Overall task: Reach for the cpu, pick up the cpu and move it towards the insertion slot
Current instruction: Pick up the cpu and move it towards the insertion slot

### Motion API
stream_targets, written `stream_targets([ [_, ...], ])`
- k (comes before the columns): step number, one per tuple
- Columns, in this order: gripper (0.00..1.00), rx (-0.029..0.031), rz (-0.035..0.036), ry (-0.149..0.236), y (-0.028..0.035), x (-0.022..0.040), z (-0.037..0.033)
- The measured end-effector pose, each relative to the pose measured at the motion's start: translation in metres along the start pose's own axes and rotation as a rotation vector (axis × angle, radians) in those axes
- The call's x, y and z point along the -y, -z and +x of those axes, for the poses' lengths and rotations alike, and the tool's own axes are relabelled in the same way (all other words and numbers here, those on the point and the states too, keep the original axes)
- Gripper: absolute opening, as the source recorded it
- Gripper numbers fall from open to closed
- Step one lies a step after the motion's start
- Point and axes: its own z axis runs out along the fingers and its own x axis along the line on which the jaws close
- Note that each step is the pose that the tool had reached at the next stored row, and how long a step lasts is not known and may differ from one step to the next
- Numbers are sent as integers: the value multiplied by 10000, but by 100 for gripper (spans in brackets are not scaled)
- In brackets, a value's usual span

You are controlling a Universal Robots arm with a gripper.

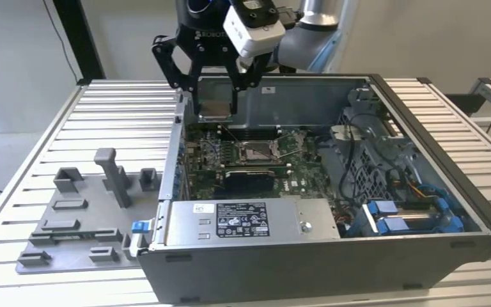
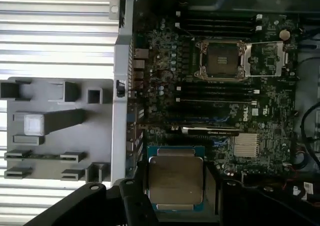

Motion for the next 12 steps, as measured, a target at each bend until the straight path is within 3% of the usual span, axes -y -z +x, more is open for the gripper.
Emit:
stream_targets([
  [12,0,2,56,-61,-1,-12,-501],
])
